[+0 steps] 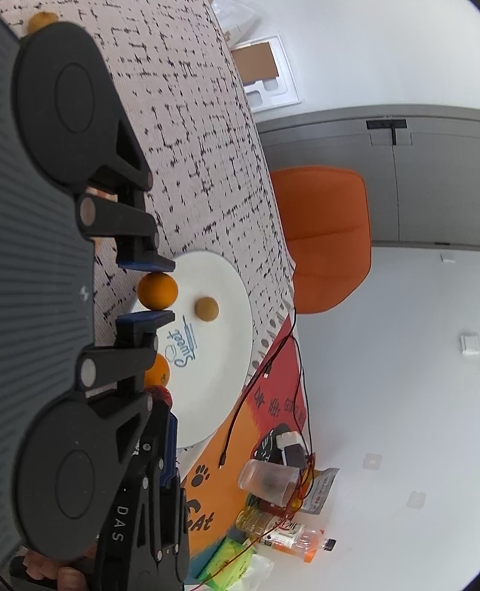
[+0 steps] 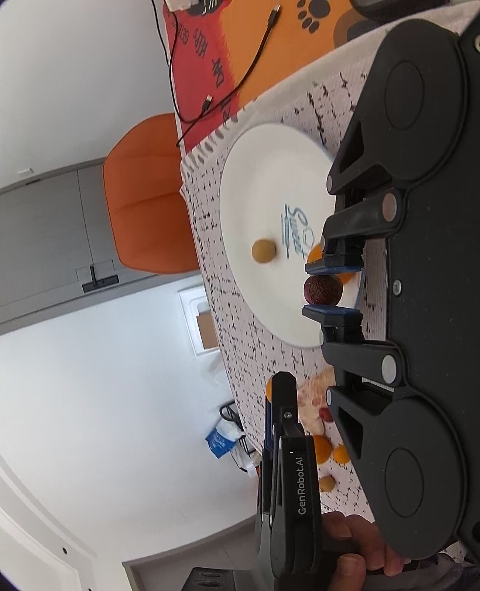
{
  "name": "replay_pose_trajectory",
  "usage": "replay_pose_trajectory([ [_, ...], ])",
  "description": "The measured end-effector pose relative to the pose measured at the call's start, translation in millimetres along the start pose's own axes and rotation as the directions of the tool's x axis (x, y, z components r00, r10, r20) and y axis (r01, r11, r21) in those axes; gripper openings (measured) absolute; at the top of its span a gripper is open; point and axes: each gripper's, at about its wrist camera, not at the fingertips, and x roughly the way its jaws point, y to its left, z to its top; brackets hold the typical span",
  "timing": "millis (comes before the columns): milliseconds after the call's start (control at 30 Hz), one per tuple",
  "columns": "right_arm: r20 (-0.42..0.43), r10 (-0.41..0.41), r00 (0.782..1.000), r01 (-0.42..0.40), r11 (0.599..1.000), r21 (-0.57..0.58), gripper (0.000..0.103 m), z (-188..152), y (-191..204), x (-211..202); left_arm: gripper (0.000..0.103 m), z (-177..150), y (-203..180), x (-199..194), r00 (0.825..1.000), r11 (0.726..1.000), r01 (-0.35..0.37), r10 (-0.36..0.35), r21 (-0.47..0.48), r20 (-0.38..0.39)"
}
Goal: Organize fruits
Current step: 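Carry the mandarin and red plum in both tools over the white plate, then open both tools to release the mandarin and plum onto the plate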
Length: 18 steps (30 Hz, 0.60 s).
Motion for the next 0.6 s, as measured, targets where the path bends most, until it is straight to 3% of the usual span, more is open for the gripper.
replay_pose_trajectory([
  [233, 0.004, -0.045, 0.999, 0.045, 0.999, 0.023, 0.016, -2, -16, -4, 0.02, 3, -12, 16, 0.999, 0.999, 0.027, -0.026, 0.02, -0.02],
  [433, 0.0, -0.065, 0.998, 0.065, 0.997, 0.034, 0.025, -5, -20, -8, 0.025, 5, -19, 22, 0.999, 0.999, 0.024, -0.023, 0.035, -0.029],
  [500, -0.001, -0.065, 0.998, 0.065, 0.997, 0.042, 0.033, -6, -20, -8, 0.027, 5, -17, 21, 0.999, 0.999, 0.023, -0.022, 0.023, -0.038],
  [600, 0.008, -0.058, 0.998, 0.057, 0.997, 0.044, 0.047, -5, -18, -9, 0.045, 4, -9, 17, 0.999, 1.0, 0.015, -0.015, -0.009, -0.035],
])
